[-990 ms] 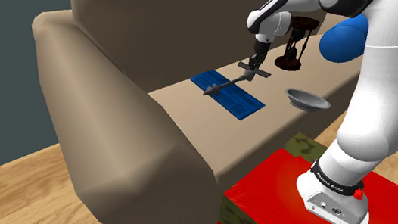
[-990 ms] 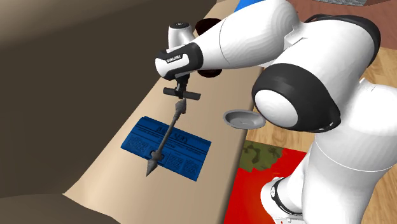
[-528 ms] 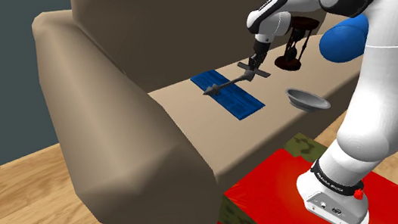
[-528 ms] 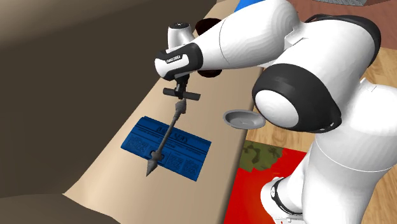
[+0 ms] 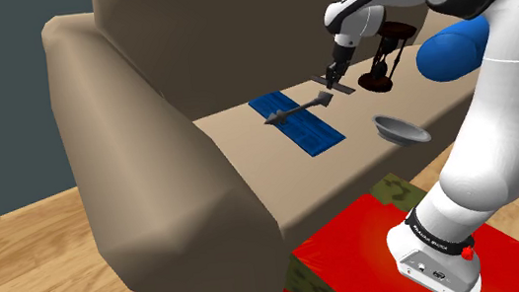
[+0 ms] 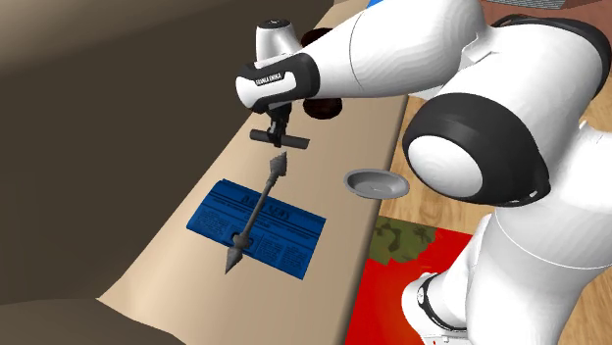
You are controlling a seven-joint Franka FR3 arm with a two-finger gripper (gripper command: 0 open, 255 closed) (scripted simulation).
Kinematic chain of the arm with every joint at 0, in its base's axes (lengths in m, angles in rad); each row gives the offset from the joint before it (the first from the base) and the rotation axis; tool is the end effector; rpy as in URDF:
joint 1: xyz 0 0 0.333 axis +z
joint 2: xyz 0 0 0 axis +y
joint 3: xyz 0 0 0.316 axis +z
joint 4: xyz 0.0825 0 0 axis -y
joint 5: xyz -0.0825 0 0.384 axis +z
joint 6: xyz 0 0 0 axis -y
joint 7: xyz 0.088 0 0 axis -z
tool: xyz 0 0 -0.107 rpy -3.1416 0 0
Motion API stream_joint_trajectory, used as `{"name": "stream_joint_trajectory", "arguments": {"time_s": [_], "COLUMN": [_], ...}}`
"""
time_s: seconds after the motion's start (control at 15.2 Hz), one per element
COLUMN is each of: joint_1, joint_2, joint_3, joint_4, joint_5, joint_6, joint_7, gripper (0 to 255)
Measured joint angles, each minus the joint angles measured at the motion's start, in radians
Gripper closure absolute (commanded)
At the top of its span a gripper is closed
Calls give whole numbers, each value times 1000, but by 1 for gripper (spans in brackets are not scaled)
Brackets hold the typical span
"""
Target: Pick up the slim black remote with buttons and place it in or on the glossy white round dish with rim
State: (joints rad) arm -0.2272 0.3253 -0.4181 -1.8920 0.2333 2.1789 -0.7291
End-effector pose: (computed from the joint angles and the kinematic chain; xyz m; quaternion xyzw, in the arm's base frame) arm 0.5084 -0.3544 0.3462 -0.9994 0.0157 -0.0177 0.0247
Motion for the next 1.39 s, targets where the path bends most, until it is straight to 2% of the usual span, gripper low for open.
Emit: {"name": "stream_joint_trajectory", "arguments": {"time_s": [1.39], "joint_1": [14], "joint_2": [-105], "joint_3": [-22], "joint_4": [151], "joint_5": [-68], "joint_6": [-243], "joint_7": [57], "gripper": [255]}}
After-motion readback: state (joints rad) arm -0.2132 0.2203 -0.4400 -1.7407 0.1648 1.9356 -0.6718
